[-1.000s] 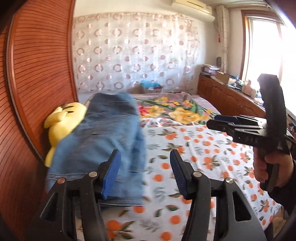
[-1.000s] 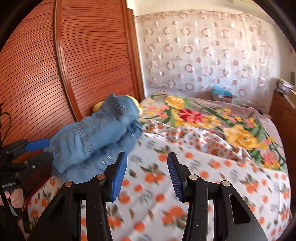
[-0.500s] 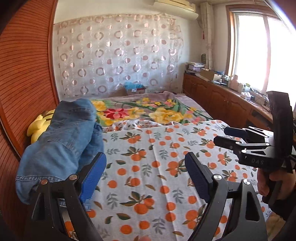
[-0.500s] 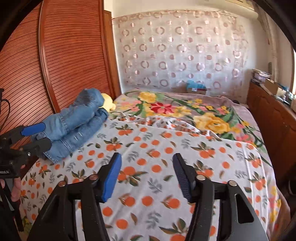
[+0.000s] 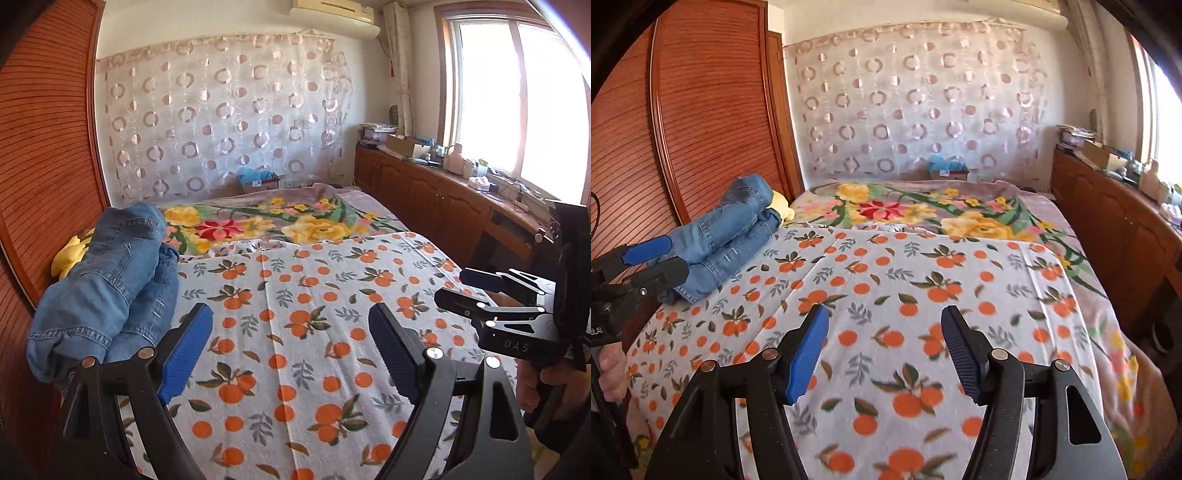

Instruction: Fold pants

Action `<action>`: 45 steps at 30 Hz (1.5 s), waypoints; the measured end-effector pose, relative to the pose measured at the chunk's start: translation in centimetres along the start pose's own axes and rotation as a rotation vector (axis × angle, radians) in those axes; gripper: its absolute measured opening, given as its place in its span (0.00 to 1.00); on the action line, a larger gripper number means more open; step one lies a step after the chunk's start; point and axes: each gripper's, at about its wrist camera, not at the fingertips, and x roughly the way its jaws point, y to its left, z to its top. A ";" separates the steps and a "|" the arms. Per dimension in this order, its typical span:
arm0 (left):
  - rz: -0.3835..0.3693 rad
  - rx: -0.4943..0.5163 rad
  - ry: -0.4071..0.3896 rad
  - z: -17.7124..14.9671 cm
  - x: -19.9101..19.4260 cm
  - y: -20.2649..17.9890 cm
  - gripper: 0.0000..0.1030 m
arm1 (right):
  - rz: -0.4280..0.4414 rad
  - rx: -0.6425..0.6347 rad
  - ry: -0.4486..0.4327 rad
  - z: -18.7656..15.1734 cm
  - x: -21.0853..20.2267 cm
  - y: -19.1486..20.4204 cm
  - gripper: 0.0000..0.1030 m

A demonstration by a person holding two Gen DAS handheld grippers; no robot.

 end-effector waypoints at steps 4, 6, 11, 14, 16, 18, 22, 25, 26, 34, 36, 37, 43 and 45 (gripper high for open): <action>0.001 -0.010 -0.010 -0.3 -2.2 -0.5 0.84 | -0.016 0.001 -0.028 -1.0 -3.1 0.5 0.64; 0.013 -0.008 -0.016 -0.6 -3.4 -0.8 0.84 | -0.014 -0.002 -0.043 -1.3 -4.8 1.0 0.64; 0.026 -0.021 -0.025 -1.0 -5.8 -1.1 0.84 | -0.019 -0.011 -0.072 -2.2 -8.4 1.5 0.64; 0.032 -0.017 -0.037 -1.0 -7.3 -1.4 0.84 | -0.013 -0.020 -0.090 -2.9 -10.3 2.0 0.64; 0.041 -0.012 -0.049 -1.0 -8.4 -1.5 0.84 | -0.007 -0.023 -0.099 -3.2 -11.5 2.3 0.64; 0.044 -0.010 -0.065 -1.0 -9.4 -1.6 0.84 | -0.008 -0.022 -0.110 -3.6 -12.6 2.3 0.64; 0.056 -0.010 -0.091 -1.1 -11.2 -1.5 0.84 | -0.013 -0.019 -0.140 -3.8 -14.0 2.3 0.64; 0.060 -0.017 -0.109 -1.6 -12.4 -1.5 0.84 | -0.017 -0.015 -0.154 -4.2 -15.0 2.6 0.64; 0.062 -0.020 -0.116 -1.8 -12.8 -1.5 0.84 | -0.018 -0.014 -0.157 -4.3 -14.9 2.6 0.64; 0.071 -0.031 -0.135 -3.1 -14.3 -1.3 0.84 | -0.042 -0.006 -0.183 -5.5 -15.3 2.8 0.64; 0.071 -0.031 -0.134 -3.3 -14.3 -1.3 0.84 | -0.047 -0.007 -0.184 -5.6 -15.3 2.7 0.64; 0.072 -0.031 -0.132 -3.3 -14.3 -1.2 0.84 | -0.048 -0.004 -0.184 -5.7 -15.3 2.6 0.64; 0.079 -0.034 -0.129 -3.6 -14.2 -1.1 0.84 | -0.063 -0.001 -0.185 -5.5 -15.0 2.2 0.64; 0.079 -0.035 -0.128 -3.7 -14.3 -1.0 0.84 | -0.066 0.002 -0.185 -5.4 -14.8 2.0 0.64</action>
